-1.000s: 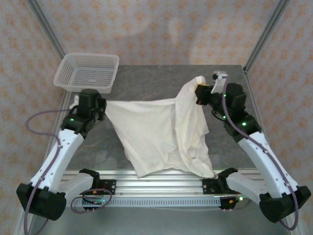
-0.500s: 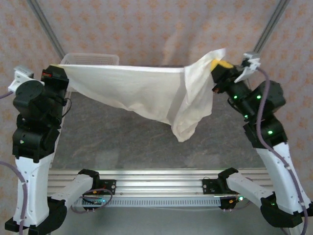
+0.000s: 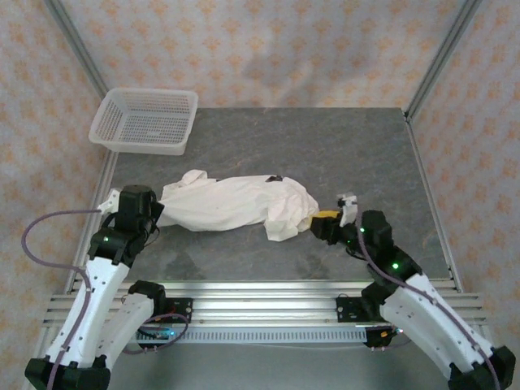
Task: Fold the inside-out t-shirt
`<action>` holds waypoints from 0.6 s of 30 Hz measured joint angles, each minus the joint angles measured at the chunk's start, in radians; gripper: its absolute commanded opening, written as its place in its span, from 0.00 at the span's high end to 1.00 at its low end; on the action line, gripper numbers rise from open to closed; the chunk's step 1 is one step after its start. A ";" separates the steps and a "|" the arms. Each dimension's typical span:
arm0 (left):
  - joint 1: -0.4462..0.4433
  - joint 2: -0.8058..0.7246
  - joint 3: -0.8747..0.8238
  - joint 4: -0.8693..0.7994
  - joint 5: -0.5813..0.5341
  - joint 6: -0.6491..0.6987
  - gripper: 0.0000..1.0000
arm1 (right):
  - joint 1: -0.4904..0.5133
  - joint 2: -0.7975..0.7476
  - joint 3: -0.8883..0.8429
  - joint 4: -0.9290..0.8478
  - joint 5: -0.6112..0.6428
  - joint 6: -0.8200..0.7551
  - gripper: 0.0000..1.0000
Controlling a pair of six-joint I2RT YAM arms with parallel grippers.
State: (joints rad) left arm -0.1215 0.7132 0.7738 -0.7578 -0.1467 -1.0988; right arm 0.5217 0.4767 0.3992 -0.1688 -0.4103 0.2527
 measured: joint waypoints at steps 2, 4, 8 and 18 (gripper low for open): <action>0.000 0.003 0.003 -0.001 -0.003 0.000 1.00 | 0.031 -0.025 0.005 0.000 0.034 0.054 0.58; 0.000 0.008 0.004 -0.001 -0.004 0.000 1.00 | 0.124 -0.012 0.002 -0.017 0.105 0.097 0.56; 0.000 0.019 0.004 -0.001 -0.004 0.000 1.00 | 0.363 0.127 0.017 -0.058 0.285 0.080 0.53; 0.000 0.029 0.016 -0.002 -0.014 0.008 1.00 | 0.493 0.682 0.323 -0.149 0.444 -0.370 0.50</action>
State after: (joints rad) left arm -0.1215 0.7418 0.7902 -0.7601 -0.1608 -1.0912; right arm 1.0149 1.1584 0.7219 -0.3180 0.0341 -0.1173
